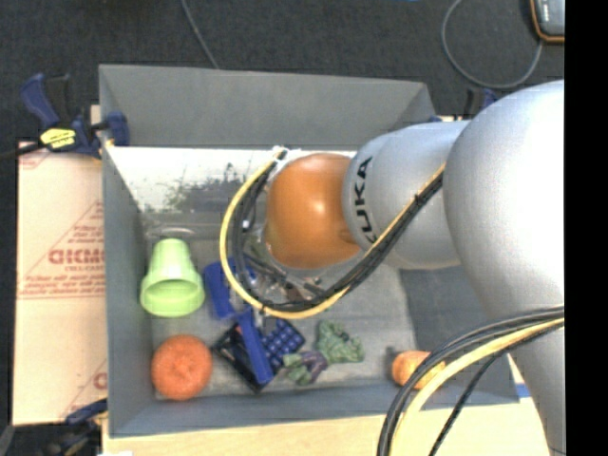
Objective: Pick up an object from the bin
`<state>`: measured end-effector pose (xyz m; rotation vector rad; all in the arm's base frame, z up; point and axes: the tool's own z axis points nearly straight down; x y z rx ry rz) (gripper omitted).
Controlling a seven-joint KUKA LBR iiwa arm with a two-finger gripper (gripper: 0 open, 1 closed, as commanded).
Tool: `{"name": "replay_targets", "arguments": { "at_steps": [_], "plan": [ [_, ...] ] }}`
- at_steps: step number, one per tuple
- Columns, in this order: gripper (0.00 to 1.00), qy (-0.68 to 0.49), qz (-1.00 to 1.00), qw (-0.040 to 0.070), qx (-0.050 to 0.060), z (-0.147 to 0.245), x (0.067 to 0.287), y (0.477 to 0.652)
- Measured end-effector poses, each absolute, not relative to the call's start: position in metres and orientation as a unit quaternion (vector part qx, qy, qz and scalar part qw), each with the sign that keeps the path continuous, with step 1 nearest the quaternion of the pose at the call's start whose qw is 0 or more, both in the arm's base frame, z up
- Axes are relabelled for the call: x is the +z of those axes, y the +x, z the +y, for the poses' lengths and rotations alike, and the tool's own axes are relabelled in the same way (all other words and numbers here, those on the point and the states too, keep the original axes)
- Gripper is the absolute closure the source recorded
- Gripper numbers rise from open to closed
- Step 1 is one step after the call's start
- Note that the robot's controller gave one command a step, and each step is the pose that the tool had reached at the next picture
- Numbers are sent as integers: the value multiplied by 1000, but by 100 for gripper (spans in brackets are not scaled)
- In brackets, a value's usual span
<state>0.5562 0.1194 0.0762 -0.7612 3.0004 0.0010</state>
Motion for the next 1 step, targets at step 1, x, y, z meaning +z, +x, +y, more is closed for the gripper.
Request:
{"name": "replay_targets", "arguments": {
  "at_steps": [1],
  "plan": [
    [100,-250,968,26,-1,121,76,555]
  ]
}}
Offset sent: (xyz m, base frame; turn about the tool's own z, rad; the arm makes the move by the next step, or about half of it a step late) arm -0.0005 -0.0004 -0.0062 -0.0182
